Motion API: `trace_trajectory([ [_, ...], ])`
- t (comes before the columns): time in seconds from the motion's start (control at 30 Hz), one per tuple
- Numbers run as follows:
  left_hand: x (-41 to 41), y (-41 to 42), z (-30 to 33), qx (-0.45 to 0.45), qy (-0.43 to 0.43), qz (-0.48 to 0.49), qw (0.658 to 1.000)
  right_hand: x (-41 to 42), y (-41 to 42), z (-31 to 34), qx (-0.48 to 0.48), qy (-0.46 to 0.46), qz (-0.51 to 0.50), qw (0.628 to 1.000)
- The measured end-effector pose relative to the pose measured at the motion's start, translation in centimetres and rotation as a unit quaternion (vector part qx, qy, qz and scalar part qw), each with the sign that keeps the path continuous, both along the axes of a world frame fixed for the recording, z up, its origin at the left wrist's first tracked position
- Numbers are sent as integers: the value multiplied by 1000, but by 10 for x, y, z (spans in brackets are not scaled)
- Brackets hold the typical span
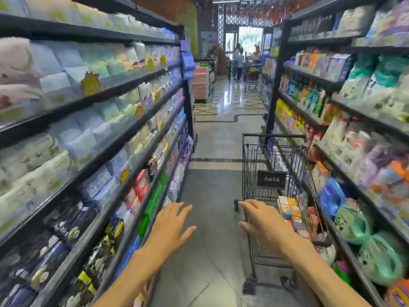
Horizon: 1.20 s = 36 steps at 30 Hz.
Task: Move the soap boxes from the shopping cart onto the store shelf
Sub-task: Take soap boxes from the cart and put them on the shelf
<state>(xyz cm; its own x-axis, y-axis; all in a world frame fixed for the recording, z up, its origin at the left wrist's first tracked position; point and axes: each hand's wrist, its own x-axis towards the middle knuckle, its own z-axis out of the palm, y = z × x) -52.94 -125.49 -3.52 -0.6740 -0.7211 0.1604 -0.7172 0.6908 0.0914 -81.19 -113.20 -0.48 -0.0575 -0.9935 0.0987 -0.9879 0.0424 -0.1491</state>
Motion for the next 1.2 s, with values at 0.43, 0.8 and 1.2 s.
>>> trace_trajectory([
  [0.43, -220, -222, -8, 1, 19, -129, 991, -175, -164, -19, 2, -3, -116, 993],
  [0.8, -487, -374, -35, -4, 0, -405, 914, -324, -226, -39, 35, -32, -360, 932],
  [1.2, -667, -310, -72, 43, -24, -599, 799, -378, -162, -60, 14, -77, -561, 824],
])
